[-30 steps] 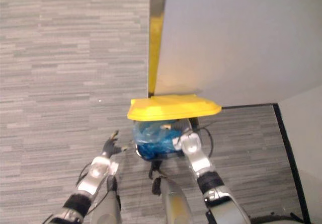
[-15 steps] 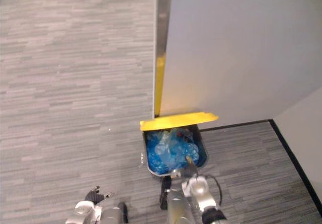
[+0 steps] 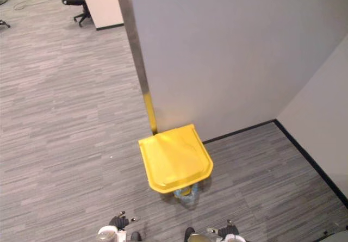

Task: Gather rubbish on tea table into small bin, then transfer packed bag to large trash can.

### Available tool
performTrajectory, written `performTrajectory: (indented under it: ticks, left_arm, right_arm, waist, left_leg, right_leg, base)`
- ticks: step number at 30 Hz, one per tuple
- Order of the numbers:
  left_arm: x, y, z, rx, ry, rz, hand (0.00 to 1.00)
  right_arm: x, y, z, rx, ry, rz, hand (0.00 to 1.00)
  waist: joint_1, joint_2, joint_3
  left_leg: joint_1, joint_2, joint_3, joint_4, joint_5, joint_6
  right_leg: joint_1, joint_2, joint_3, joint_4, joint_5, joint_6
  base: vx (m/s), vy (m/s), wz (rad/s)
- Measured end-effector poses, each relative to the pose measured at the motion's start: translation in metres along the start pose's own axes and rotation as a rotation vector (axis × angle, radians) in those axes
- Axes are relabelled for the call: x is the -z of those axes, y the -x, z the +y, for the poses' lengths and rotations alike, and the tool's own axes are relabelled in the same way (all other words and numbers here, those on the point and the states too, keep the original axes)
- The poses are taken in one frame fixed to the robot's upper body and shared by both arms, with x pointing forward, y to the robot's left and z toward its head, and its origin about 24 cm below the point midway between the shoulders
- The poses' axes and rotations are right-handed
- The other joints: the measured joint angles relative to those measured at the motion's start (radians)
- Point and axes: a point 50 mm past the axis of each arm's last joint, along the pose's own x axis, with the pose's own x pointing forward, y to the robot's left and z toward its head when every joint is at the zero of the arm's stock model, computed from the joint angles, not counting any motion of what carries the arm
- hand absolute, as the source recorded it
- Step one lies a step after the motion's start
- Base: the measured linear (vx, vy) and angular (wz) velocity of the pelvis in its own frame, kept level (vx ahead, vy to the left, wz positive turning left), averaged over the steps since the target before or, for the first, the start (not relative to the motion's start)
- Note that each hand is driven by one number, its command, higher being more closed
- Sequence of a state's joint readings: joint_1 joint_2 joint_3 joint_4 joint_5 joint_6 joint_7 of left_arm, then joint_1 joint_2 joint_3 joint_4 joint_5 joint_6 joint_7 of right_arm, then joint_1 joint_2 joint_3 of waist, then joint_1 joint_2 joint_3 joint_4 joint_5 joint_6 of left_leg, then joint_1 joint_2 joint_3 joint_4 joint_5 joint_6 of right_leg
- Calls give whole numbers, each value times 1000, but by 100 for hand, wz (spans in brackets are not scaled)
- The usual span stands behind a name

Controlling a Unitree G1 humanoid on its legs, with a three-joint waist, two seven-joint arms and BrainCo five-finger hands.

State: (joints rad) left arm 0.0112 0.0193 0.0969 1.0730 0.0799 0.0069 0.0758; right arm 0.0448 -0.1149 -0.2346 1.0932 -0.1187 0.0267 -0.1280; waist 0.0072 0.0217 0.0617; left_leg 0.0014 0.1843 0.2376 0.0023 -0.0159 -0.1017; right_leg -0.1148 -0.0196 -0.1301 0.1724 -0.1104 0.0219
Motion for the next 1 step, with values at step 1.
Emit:
performTrajectory:
  ticks: [1]
  left_arm:
    - [0, 0, 2, -6, -1, -1, 0]
  right_arm:
    - [-1, 0, 0, 0, -1, -1, 0]
  waist:
    - [-1, -2, 2]
  left_leg:
    - [0, -4, 1, 0, 0, 0]
  right_leg:
    - [2, 0, 3, -11, 9, 3]
  base:
    - [-7, 27, -7]
